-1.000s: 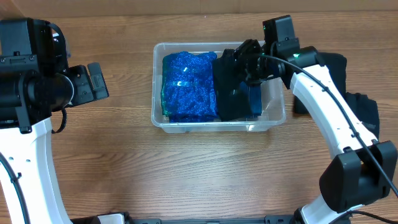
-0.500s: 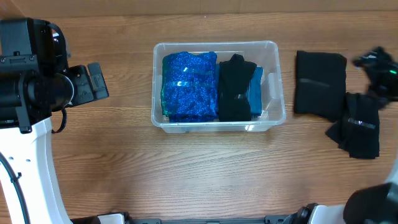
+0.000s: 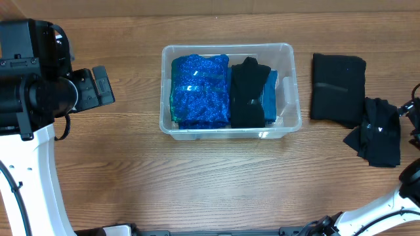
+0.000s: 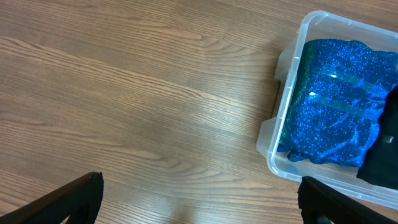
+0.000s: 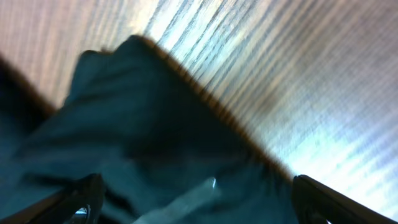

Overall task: Pack container
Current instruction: 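Grasp the remaining black garment pieces with the right gripper, then place the held black cloth into the bin and press it flat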

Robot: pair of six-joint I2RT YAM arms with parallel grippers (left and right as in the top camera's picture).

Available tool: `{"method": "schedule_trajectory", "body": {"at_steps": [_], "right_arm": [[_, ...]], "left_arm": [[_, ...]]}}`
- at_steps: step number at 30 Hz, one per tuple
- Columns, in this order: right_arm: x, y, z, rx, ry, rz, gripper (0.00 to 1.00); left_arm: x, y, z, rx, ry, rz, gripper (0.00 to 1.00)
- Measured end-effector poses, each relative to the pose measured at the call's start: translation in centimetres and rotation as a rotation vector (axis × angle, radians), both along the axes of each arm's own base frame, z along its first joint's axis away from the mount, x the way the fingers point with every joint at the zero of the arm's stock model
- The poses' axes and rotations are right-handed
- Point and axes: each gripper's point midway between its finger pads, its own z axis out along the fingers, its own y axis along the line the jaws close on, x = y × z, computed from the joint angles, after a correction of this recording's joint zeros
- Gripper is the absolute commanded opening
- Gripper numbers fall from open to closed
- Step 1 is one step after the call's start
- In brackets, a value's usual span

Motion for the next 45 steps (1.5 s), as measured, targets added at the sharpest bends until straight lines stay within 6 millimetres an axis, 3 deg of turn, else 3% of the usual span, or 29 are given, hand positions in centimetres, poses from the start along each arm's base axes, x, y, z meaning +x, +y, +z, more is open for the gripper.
{"method": "schedule_trajectory", "body": {"at_steps": [4, 7, 11, 15, 18, 21, 23, 25, 27, 28, 30, 32, 35, 38, 41, 42, 43, 45], "right_arm": [[0.4, 0.5, -2.5, 0.043, 0.003, 0.07, 0.95], [0.6, 1.1, -3.5, 0.072, -0.001, 0.104, 0.82], [0.8, 1.6, -4.1, 0.098, -0.008, 0.128, 0.36], [1.1, 3.1, -3.7, 0.172, -0.043, 0.135, 0.2], [1.1, 4.3, -2.6, 0.242, -0.059, 0.114, 0.15], [2.5, 5.5, 2.2, 0.257, -0.179, 0.1, 0.09], [3.6, 7.5, 8.6, 0.216, -0.307, 0.14, 0.09], [4.3, 11.2, 15.6, 0.154, -0.442, 0.233, 0.09], [4.5, 15.6, 20.9, 0.107, -0.547, 0.34, 0.09], [4.4, 19.5, 24.1, 0.095, -0.617, 0.427, 0.09], [4.1, 24.8, 27.0, 0.122, -0.682, 0.528, 0.09], [4.1, 29.0, 28.3, 0.179, -0.706, 0.58, 0.09], [6.2, 32.9, 27.2, 0.241, -0.653, 0.543, 0.09], [8.7, 34.9, 24.7, 0.255, -0.604, 0.492, 0.1], [10.8, 37.5, 20.5, 0.282, -0.51, 0.487, 0.1], [11.9, 39.7, 17.0, 0.298, -0.434, 0.508, 0.17], [12.0, 40.3, 16.1, 0.299, -0.409, 0.513, 0.27], [11.6, 40.4, 13.6, 0.272, -0.322, 0.505, 0.38]], "left_arm": [[0.0, 0.0, 0.0, 0.0, 0.0, 0.0, 1.0], [0.0, 0.0, 0.0, 0.0, 0.0, 0.0, 1.0], [0.0, 0.0, 0.0, 0.0, 0.0, 0.0, 1.0], [0.0, 0.0, 0.0, 0.0, 0.0, 0.0, 1.0], [0.0, 0.0, 0.0, 0.0, 0.0, 0.0, 1.0], [0.0, 0.0, 0.0, 0.0, 0.0, 0.0, 1.0], [0.0, 0.0, 0.0, 0.0, 0.0, 0.0, 1.0], [0.0, 0.0, 0.0, 0.0, 0.0, 0.0, 1.0], [0.0, 0.0, 0.0, 0.0, 0.0, 0.0, 1.0], [0.0, 0.0, 0.0, 0.0, 0.0, 0.0, 1.0], [0.0, 0.0, 0.0, 0.0, 0.0, 0.0, 1.0], [0.0, 0.0, 0.0, 0.0, 0.0, 0.0, 1.0], [0.0, 0.0, 0.0, 0.0, 0.0, 0.0, 1.0], [0.0, 0.0, 0.0, 0.0, 0.0, 0.0, 1.0], [0.0, 0.0, 0.0, 0.0, 0.0, 0.0, 1.0], [0.0, 0.0, 0.0, 0.0, 0.0, 0.0, 1.0], [0.0, 0.0, 0.0, 0.0, 0.0, 0.0, 1.0], [0.0, 0.0, 0.0, 0.0, 0.0, 0.0, 1.0]]}}
